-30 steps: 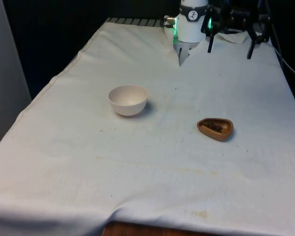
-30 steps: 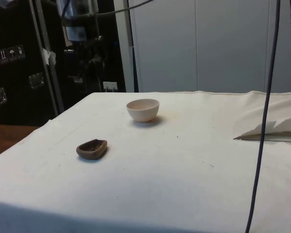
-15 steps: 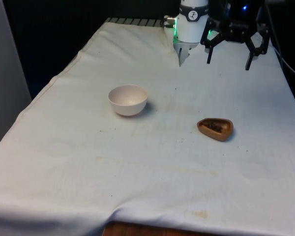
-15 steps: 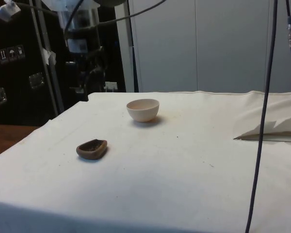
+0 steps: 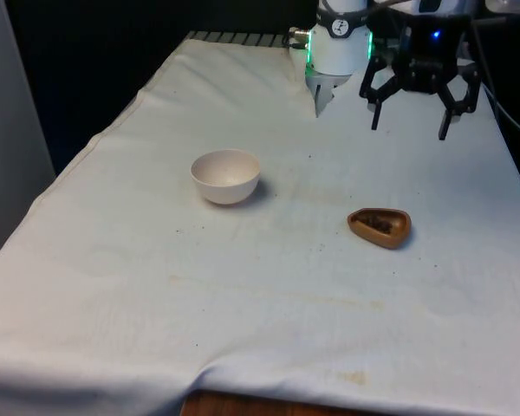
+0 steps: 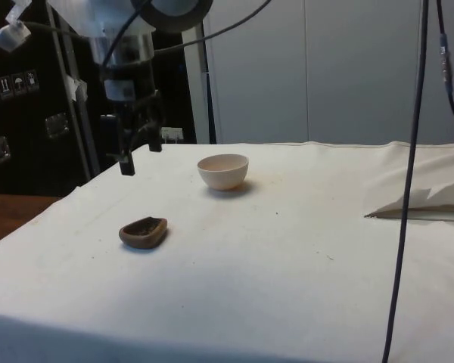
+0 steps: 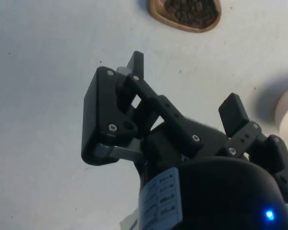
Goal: Pour the coffee beans from the cup into the bowl.
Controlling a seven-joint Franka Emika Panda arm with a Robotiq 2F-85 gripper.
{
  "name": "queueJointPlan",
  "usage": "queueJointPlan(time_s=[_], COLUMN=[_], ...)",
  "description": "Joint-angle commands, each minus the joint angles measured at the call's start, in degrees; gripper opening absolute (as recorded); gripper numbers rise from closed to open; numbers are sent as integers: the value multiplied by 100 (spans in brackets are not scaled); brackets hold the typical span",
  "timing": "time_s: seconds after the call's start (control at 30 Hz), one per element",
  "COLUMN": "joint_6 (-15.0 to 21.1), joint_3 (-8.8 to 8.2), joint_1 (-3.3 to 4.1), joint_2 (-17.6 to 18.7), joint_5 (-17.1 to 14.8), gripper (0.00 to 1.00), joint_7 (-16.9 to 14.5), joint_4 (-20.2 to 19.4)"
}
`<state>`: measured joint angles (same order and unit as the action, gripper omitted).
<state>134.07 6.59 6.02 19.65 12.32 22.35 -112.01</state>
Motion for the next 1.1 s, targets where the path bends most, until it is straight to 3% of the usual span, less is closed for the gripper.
queueJointPlan(time_s=[0.0, 1.07], joint_6=[132, 934], joint_3=[-11, -29], joint_1=[17, 17], joint_2=[29, 659], joint_5=[46, 86], gripper=[100, 100], joint_7=[57, 92], joint_4=[-29, 52])
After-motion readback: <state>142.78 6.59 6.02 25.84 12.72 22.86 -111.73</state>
